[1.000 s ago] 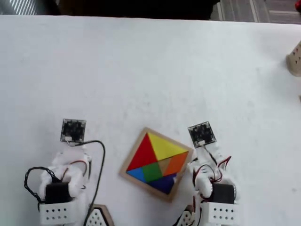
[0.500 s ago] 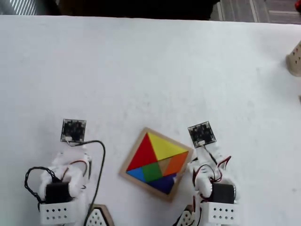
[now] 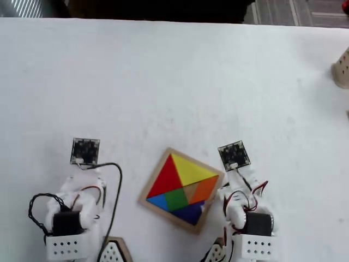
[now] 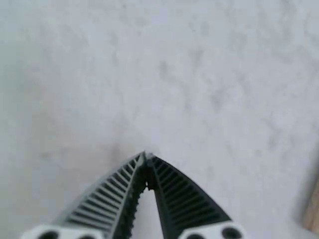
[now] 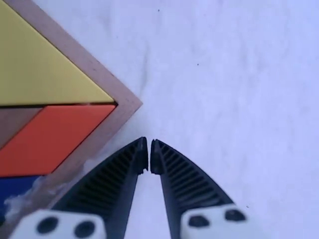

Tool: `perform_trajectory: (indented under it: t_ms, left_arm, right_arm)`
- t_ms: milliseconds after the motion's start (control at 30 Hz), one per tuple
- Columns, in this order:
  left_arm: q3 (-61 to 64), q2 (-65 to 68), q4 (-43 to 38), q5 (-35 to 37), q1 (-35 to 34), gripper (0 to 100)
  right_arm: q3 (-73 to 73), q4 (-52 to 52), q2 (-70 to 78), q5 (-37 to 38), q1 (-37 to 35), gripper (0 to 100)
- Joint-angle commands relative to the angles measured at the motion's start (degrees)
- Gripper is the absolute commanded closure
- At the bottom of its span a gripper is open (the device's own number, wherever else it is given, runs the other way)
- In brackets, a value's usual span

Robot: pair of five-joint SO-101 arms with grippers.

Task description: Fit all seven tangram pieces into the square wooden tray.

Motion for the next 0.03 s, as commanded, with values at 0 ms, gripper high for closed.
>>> perform_trajectory:
  t_ms: [0]
  left_arm:
    - [-0.35,-0.92,0.44,-0.09,-0.57,98]
  right_arm:
    - [0.53,-0.13,-0.48,-0.09,0.31,98.1]
